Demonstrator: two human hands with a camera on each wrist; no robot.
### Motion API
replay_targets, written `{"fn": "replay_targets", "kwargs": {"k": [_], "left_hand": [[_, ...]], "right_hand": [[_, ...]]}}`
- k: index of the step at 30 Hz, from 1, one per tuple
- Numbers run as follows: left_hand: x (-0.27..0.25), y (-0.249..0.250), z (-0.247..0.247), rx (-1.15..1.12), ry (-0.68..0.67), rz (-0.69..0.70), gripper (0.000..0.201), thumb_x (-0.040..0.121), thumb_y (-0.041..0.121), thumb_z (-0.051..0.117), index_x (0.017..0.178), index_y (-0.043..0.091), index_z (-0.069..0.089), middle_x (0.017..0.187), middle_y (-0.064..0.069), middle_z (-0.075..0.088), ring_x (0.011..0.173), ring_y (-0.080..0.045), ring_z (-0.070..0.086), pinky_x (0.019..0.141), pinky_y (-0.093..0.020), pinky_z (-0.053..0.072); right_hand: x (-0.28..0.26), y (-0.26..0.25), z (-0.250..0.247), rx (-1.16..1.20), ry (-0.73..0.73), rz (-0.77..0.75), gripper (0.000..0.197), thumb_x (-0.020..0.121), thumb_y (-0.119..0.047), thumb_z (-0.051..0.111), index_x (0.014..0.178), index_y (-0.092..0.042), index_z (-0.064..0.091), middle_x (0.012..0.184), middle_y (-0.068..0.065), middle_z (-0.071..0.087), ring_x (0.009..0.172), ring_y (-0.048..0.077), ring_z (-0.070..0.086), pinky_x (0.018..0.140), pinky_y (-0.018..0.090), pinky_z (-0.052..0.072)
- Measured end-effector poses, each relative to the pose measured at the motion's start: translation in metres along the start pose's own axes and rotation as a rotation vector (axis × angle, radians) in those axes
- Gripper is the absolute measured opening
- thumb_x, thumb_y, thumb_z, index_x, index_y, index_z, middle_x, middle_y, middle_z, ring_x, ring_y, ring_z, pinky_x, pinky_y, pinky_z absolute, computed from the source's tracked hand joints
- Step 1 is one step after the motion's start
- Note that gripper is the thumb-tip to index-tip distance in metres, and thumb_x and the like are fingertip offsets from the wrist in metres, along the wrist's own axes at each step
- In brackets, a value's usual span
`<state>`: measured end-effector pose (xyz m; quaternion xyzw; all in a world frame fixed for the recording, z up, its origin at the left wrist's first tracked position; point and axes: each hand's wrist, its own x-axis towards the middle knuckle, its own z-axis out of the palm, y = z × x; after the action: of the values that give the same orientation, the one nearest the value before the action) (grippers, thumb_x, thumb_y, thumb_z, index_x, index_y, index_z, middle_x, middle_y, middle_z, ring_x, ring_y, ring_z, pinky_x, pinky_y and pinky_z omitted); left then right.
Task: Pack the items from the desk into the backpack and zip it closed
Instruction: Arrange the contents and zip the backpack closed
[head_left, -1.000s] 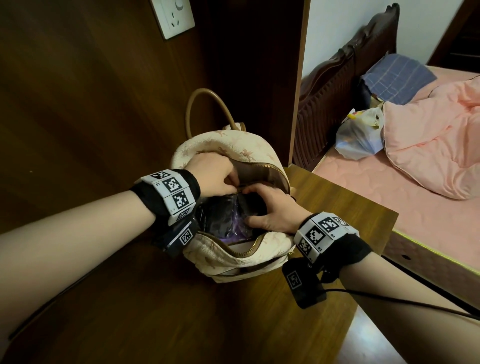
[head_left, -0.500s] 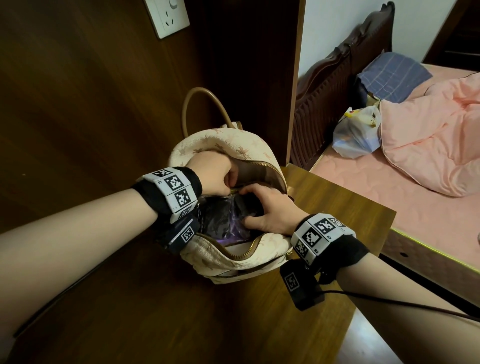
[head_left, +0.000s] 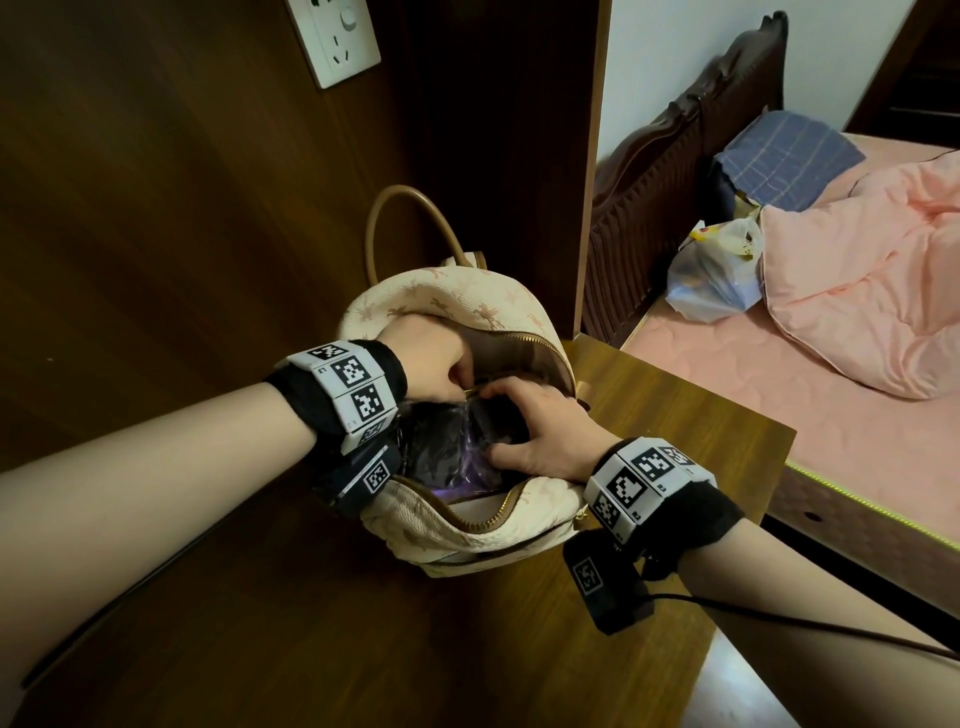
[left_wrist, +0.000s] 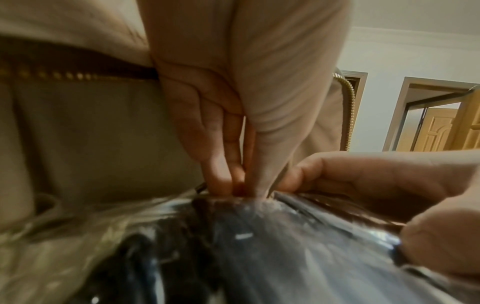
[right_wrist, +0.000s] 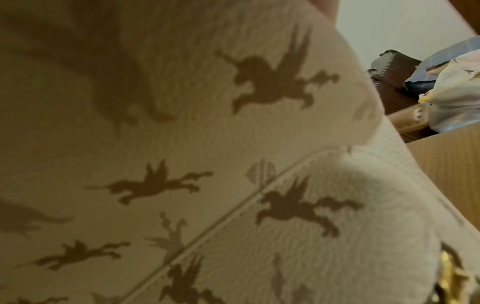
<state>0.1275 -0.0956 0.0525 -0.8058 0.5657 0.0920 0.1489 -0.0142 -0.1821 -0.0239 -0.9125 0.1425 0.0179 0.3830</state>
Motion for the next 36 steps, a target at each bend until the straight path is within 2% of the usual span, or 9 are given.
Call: {"fn": "replay_targets", "kwargs": {"k": [10, 15, 20, 28, 32, 36], "left_hand": [[0.003, 0.005, -0.002, -0.103, -0.106, -0.029, 0.018, 0.087, 0.023, 0.058, 0.101, 0.021, 0.069, 0.099, -0.002, 0.066, 0.095, -0.023, 0.059, 0.078, -0.026, 0.044], [-0.004, 0.004, 0.000, -0.131, -0.079, -0.087, 0.015, 0.087, 0.014, 0.057, 0.096, 0.016, 0.069, 0.103, -0.006, 0.066, 0.096, -0.024, 0.060, 0.081, -0.028, 0.046], [-0.016, 0.006, 0.007, -0.091, -0.022, -0.193, 0.021, 0.090, 0.014, 0.054, 0.106, 0.008, 0.065, 0.110, -0.012, 0.064, 0.104, -0.029, 0.059, 0.087, -0.032, 0.045], [-0.021, 0.006, 0.013, -0.053, -0.001, -0.256, 0.024, 0.095, 0.016, 0.046, 0.111, 0.005, 0.059, 0.116, -0.015, 0.060, 0.107, -0.031, 0.056, 0.084, -0.035, 0.043], [-0.019, 0.004, 0.014, -0.060, -0.029, -0.299, 0.026, 0.095, 0.017, 0.045, 0.115, 0.004, 0.057, 0.117, -0.015, 0.058, 0.108, -0.032, 0.055, 0.083, -0.035, 0.044], [-0.017, -0.001, 0.014, -0.058, -0.082, -0.278, 0.026, 0.096, 0.019, 0.043, 0.114, 0.006, 0.057, 0.118, -0.014, 0.058, 0.107, -0.031, 0.055, 0.081, -0.033, 0.041]], "right_hand": [[-0.001, -0.002, 0.000, -0.054, 0.031, 0.039, 0.062, 0.078, -0.043, 0.064, 0.133, -0.030, 0.039, 0.138, -0.003, 0.045, 0.130, 0.020, 0.038, 0.108, 0.044, 0.026], [-0.004, -0.008, -0.002, -0.091, 0.030, 0.064, 0.062, 0.081, -0.043, 0.060, 0.136, -0.030, 0.036, 0.142, -0.003, 0.041, 0.133, 0.020, 0.034, 0.109, 0.043, 0.021], [-0.007, -0.010, -0.002, -0.102, 0.014, 0.087, 0.064, 0.082, -0.045, 0.058, 0.138, -0.028, 0.033, 0.145, -0.001, 0.038, 0.135, 0.021, 0.032, 0.112, 0.046, 0.019], [-0.010, -0.013, -0.002, -0.103, 0.028, 0.090, 0.064, 0.082, -0.044, 0.059, 0.138, -0.028, 0.034, 0.145, 0.000, 0.039, 0.134, 0.022, 0.032, 0.111, 0.044, 0.018], [-0.010, -0.012, -0.001, -0.102, 0.023, 0.092, 0.065, 0.081, -0.044, 0.059, 0.139, -0.027, 0.034, 0.144, 0.000, 0.040, 0.135, 0.022, 0.032, 0.111, 0.044, 0.018], [-0.009, -0.011, -0.001, -0.103, 0.013, 0.091, 0.065, 0.081, -0.044, 0.059, 0.139, -0.027, 0.033, 0.145, 0.000, 0.040, 0.135, 0.022, 0.032, 0.111, 0.044, 0.019]]}}
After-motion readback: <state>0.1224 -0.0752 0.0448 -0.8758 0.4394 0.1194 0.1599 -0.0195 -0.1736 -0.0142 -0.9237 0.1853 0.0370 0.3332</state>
